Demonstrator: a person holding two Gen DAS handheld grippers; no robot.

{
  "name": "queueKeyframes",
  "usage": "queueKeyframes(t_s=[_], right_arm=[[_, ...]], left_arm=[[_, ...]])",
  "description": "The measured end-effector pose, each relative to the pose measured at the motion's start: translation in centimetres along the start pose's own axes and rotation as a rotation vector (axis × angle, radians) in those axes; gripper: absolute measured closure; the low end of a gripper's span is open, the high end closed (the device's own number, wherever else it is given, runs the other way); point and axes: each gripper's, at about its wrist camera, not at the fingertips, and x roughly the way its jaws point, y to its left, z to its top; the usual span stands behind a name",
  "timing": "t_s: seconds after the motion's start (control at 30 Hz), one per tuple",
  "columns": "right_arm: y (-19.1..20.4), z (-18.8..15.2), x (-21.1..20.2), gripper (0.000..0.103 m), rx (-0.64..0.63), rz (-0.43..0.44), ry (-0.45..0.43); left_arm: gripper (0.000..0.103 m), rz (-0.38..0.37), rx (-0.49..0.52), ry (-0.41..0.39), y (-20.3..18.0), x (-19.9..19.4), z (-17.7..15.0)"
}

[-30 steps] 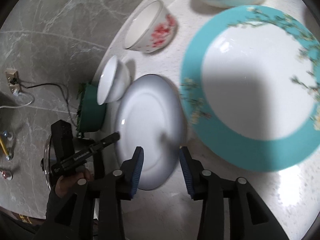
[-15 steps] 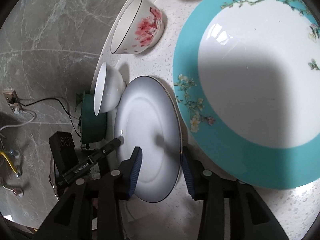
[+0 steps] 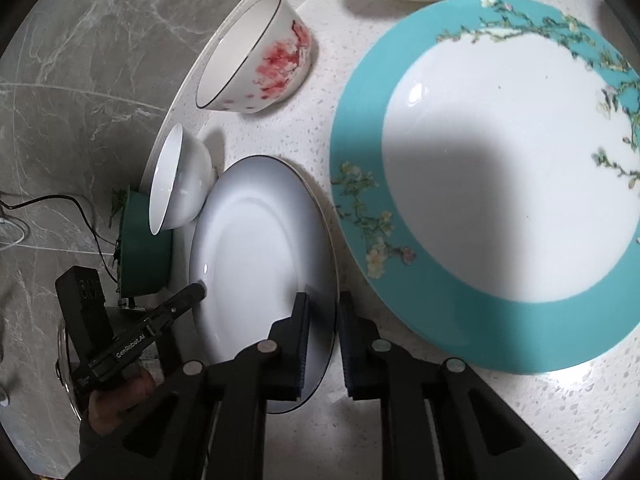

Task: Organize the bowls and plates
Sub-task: 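Lift the grey-rimmed plate with both tools and carry it along the counter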

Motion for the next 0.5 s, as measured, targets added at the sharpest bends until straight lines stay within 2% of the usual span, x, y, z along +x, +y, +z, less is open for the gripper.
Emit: queueKeyframes(t_s=[0.13,0.5], right_arm=[[-0.2,0.3,0.1,0.086,0.0,0.011,0.003],[0.3,0.2,-0.6,0.086,-0.04,0.015,0.009]], left_arm=[[0.081,-0.024,-0.027,-0.006,0.6,-0.2,-0.4],[0.081,-0.019,-0.025,-0.022,0.2,-1.8,-2.3]])
